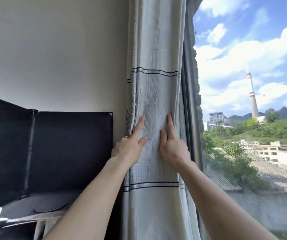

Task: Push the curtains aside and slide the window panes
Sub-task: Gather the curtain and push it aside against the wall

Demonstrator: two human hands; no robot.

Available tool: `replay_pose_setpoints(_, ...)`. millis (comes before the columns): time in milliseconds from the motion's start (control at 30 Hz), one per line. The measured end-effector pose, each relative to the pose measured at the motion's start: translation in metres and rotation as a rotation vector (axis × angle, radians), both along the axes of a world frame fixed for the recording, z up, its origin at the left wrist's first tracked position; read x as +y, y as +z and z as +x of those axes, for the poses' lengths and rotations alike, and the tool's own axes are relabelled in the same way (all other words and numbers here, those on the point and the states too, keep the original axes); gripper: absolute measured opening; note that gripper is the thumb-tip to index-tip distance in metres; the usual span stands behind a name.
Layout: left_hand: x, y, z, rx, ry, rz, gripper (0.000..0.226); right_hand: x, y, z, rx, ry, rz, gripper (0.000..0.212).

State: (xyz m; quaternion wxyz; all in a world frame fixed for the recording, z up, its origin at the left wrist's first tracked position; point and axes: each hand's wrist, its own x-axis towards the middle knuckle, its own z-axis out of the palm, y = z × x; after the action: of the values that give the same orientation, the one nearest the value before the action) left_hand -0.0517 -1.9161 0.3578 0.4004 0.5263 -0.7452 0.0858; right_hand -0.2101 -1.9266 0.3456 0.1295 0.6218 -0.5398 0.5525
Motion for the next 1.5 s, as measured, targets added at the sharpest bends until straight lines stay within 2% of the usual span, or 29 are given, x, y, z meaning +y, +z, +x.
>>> replay_pose_setpoints(567, -0.136, 0.028, -0.007, -0.055, 0.165, 0.02, 0.06, -0.14, 0.031, -0.003, 0.003, 0.043, 0.091, 0.057)
replay_pose_setpoints(833, -0.186, 0.046, 0.001, -0.046, 0.252, 0.087, 0.059, -0.195, 0.044, 0.014, -0.001, -0.001, 0.173, 0.057)
replay_pose_setpoints(933, -0.202, 0.047, 0.003, -0.044, 0.252, 0.082, 0.06, -0.208, 0.043, 0.018, -0.017, -0.052, 0.133, 0.057)
replay_pose_setpoints(1233, -0.196, 0.044, 0.005, 0.012, 0.173, 0.113, 0.063, -0.199, 0.039, 0.019, 0.016, -0.083, 0.139, 0.058)
replay_pose_setpoints(1500, -0.117, 0.01, 0.01, -0.026, 0.051, 0.154, 0.069, -0.124, -0.004, 0.013, 0.068, -0.095, 0.151, 0.059)
